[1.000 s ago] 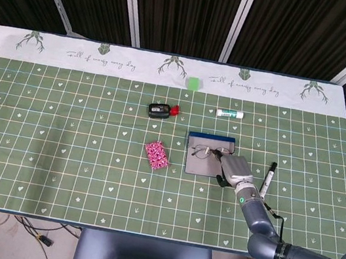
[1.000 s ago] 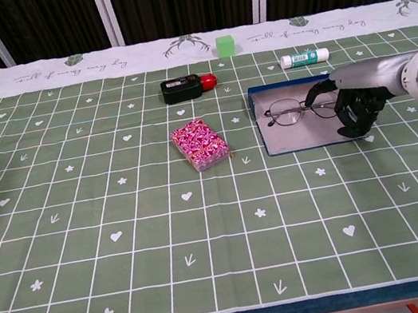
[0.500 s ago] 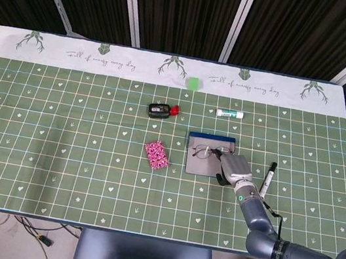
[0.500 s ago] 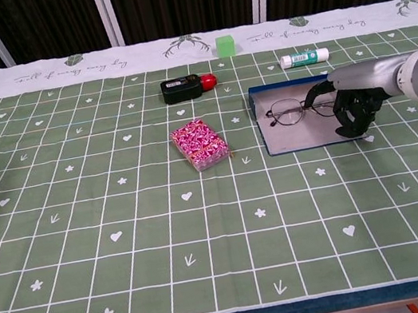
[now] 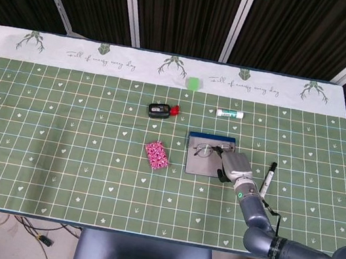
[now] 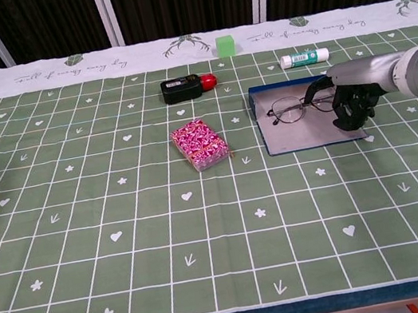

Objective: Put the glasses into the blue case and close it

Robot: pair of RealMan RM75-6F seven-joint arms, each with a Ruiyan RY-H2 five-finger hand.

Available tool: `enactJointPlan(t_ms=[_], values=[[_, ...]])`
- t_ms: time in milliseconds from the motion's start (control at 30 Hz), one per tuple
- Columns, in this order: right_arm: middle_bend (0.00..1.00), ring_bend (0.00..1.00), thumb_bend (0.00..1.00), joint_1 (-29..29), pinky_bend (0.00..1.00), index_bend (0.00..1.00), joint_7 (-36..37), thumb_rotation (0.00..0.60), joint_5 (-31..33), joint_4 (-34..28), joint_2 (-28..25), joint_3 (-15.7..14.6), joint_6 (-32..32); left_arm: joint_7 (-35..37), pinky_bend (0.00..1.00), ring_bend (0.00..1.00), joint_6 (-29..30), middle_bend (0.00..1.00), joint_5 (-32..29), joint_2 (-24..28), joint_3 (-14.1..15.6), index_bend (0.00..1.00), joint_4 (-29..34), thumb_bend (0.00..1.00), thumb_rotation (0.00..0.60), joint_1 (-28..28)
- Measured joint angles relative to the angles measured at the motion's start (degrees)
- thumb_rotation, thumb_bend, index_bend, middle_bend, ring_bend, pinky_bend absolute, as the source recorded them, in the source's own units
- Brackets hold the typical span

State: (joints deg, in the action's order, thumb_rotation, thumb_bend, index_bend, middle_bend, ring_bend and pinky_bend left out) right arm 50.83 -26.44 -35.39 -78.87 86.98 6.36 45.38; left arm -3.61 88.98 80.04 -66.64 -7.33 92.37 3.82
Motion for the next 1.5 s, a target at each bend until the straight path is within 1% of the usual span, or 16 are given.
enactJointPlan(t_ms=[167, 400, 700, 1500], values=[[0.65, 0.64, 0.59, 0.61, 0.55, 0.17, -0.57, 0.600, 1.67, 1.08, 0.48, 0.08, -0.63, -0.02, 0.00, 0.00, -0.01, 0.00, -0.04, 0.00, 0.00, 0.14, 0.03, 0.21, 0.600, -0.01], [0.65, 0.64, 0.60, 1.31, 0.56, 0.17, -1.52, 0.600, 3.50, 2.36, 1.84, 0.74, 0.55, 0.07, 0.00, 0.00, -0.05, 0.00, -0.03, 0.03, 0.02, 0.14, 0.05, 0.21, 0.600, -0.02], [0.66, 0.65, 0.61, 2.20, 0.56, 0.17, -2.71, 0.600, 6.42, 4.27, 2.98, 1.25, 0.22, 0.10, 0.00, 0.00, -0.13, 0.00, -0.14, 0.06, -0.01, 0.14, 0.07, 0.21, 0.600, 0.00], [0.66, 0.65, 0.62, 2.98, 0.57, 0.17, -3.79, 0.600, 7.57, 5.15, 4.03, 2.28, 1.00, 0.06, 0.00, 0.00, -0.18, 0.00, -0.25, 0.10, -0.03, 0.14, 0.13, 0.21, 0.600, 0.00]])
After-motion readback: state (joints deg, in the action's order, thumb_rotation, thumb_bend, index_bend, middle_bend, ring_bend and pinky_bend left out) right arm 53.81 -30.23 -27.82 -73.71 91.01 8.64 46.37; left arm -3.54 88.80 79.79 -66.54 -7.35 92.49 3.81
